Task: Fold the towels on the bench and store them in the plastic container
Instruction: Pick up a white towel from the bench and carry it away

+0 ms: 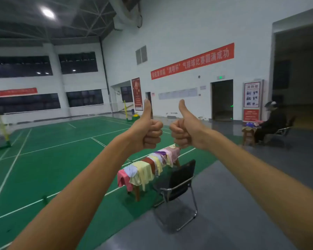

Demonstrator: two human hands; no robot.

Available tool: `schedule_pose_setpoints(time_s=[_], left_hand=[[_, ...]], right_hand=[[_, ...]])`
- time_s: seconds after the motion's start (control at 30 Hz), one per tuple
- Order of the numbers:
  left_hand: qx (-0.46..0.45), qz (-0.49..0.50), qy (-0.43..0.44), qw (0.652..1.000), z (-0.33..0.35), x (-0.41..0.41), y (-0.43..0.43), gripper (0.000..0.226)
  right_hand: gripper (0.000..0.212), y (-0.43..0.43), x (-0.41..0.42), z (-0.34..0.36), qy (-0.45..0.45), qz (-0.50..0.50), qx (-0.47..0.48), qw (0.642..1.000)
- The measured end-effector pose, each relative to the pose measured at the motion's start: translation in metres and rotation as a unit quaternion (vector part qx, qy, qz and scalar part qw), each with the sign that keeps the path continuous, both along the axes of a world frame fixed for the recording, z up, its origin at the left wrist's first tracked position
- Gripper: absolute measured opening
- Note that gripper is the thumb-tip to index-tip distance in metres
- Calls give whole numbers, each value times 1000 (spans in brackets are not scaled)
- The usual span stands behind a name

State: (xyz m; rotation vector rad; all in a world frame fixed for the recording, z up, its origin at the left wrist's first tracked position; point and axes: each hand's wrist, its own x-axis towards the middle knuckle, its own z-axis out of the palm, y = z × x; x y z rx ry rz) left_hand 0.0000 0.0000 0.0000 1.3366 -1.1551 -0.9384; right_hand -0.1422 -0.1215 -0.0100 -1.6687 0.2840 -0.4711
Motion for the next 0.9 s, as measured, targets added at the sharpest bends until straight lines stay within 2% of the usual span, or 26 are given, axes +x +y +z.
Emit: schedule_pose_setpoints(time_s=[0.2,0.57,0.9], left_hand=[[13,35,-10,999,-18,111,-64,72],[19,102,-3,995,-6,328,-200,74],[16,109,7,994,-26,559,-323,74]], right_hand=[[82,-70,123,-15,25,13,-19,999],[80,-217,349,-4,27,51,-27,998],[83,-349,578,-23,49,62,-36,996]])
